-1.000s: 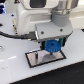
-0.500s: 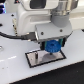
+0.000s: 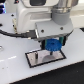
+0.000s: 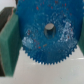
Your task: Insert the blue gear onto the right peg, followed by the red gear
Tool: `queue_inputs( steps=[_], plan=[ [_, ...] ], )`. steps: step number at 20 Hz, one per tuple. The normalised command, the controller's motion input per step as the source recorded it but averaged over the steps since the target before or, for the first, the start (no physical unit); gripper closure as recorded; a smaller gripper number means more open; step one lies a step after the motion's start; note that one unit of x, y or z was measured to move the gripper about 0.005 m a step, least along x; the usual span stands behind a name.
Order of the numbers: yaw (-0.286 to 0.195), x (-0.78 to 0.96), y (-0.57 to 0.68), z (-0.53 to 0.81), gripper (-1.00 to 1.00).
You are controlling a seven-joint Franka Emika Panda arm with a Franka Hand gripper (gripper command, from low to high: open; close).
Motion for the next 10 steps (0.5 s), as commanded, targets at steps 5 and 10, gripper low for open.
queue_inputs(
  steps=[5, 10],
  plan=[
    [0.0, 0.15, -0.02, -0.07, 1.0],
    [0.0, 0.07, -0.02, 0.04, 1.0]
  ],
)
